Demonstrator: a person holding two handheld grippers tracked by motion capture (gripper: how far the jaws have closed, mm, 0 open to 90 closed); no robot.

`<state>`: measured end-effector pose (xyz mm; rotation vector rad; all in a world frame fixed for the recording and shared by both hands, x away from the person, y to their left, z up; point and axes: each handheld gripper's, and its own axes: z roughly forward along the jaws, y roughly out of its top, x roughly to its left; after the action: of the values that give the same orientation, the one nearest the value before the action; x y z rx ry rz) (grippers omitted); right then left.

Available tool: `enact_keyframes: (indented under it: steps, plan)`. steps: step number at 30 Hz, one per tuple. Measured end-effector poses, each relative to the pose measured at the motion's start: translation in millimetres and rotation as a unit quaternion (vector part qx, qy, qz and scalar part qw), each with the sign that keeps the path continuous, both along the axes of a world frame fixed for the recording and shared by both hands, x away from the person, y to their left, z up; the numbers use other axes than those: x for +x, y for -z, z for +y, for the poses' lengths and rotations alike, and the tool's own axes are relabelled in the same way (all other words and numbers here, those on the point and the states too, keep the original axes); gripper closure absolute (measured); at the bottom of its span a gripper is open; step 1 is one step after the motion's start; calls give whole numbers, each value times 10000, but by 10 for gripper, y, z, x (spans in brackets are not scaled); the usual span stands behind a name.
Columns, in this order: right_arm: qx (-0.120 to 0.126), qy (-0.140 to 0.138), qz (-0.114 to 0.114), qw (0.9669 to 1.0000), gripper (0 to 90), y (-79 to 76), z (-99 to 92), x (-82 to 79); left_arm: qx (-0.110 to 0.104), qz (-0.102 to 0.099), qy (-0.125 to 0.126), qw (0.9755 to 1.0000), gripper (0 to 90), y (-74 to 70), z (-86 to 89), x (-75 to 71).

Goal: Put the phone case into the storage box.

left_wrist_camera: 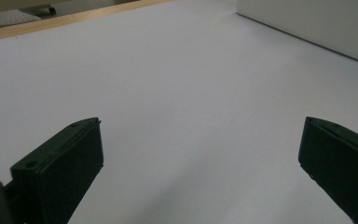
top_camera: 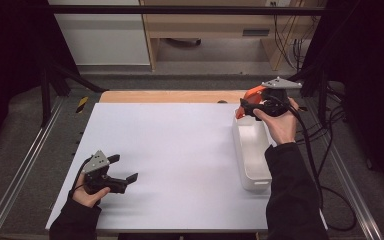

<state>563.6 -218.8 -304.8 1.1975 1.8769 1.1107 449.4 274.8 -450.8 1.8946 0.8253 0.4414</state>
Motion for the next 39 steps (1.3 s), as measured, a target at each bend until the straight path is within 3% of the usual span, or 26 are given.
enact_keyframes:
  steps: [24,39]
  plan:
    - [2,624,181,9979,160,143,-19,199,11,20,49,10000,0,9,-4,6]
    - [68,912,448,9948,159,275,-8,321,60,16,86,9999,0,20,-16,10]
